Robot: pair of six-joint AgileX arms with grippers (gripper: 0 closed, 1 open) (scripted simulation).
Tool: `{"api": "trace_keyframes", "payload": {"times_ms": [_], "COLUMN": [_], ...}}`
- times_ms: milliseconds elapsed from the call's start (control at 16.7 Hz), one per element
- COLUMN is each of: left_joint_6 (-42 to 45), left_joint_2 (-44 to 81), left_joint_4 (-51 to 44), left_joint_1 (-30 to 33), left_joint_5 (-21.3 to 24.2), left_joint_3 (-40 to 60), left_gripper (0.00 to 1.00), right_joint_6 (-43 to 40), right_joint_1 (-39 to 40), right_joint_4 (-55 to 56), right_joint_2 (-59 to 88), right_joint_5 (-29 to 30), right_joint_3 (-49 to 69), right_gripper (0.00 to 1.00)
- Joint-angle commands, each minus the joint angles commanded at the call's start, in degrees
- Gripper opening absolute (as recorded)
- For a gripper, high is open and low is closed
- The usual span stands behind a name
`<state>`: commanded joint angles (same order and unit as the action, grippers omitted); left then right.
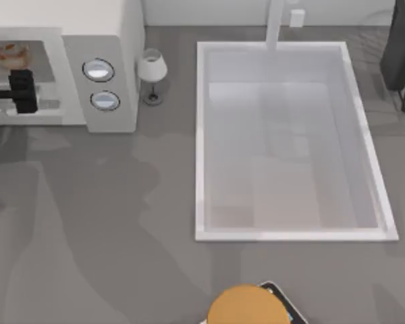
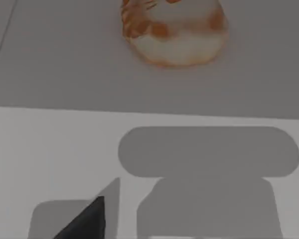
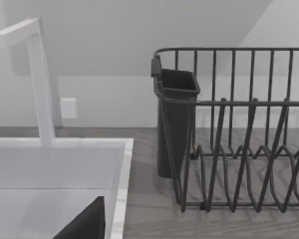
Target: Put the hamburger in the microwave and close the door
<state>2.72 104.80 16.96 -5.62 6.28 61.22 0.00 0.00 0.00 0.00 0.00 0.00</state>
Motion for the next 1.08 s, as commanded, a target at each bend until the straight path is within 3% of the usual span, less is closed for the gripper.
{"api": "trace_keyframes", "payload": {"times_ms": [720, 1080], "left_joint_6": [-1.7, -2.5], "left_joint_2": [-74.3, -99.7], "left_joint_4": [-11.5, -15.9], "left_joint_1": [3.9, 5.3], "left_joint_5": [-4.1, -5.8], "left_joint_3": [-41.2, -57.3], "left_gripper": [1.0, 1.0], "right_joint_6": [0.0, 0.0], "right_joint_1": [0.0, 0.0], "right_joint_4": [0.0, 0.0], "right_joint_2": [0.0, 0.0], "right_joint_5": [0.0, 0.0], "right_joint_3": [0.0, 0.0], "right_gripper": [1.0, 1.0]}}
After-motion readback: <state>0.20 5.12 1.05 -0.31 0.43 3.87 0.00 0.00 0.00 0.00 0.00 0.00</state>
